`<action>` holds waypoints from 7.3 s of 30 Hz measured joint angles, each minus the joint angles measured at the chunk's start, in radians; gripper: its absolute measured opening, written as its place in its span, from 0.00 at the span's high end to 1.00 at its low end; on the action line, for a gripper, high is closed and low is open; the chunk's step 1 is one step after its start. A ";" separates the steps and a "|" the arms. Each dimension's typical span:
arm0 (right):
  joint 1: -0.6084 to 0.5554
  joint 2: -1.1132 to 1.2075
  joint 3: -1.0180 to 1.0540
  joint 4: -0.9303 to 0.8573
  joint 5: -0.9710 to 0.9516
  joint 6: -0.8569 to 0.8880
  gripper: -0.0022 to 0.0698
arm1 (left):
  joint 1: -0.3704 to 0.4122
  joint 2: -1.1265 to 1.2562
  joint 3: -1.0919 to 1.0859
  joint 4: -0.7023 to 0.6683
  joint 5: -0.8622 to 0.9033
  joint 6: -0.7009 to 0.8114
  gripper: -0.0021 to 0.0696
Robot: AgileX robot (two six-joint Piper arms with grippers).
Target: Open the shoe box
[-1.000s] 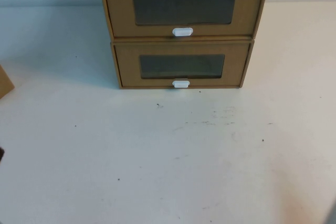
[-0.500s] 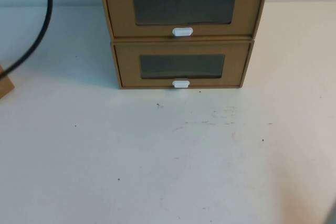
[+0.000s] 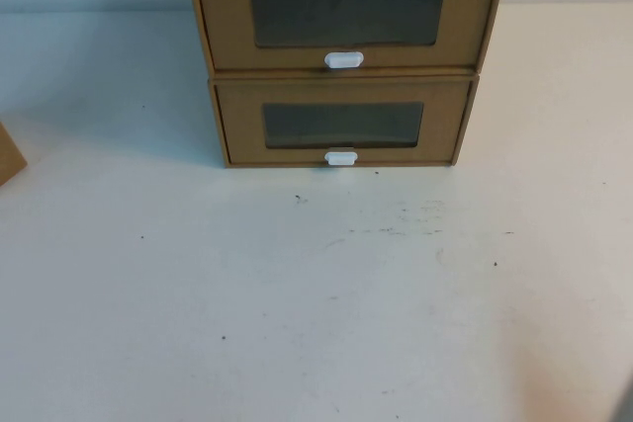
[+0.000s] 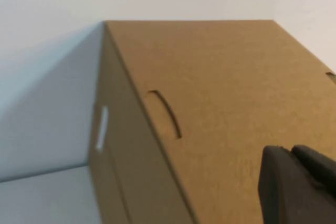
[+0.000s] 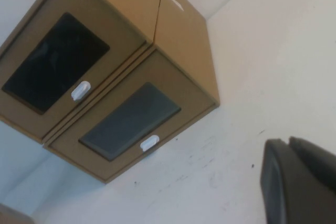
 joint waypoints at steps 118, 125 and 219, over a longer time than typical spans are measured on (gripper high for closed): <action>0.229 1.610 -0.943 0.563 0.619 -0.704 0.81 | -0.122 0.460 -0.329 -0.228 -0.021 0.179 0.98; 0.317 1.788 -1.117 0.563 0.596 -0.693 0.39 | -0.122 0.460 -0.329 -0.228 -0.019 0.179 0.98; 0.575 1.367 -0.932 0.100 -0.476 -0.532 1.00 | -0.120 0.462 -0.330 -0.200 -0.018 0.212 0.98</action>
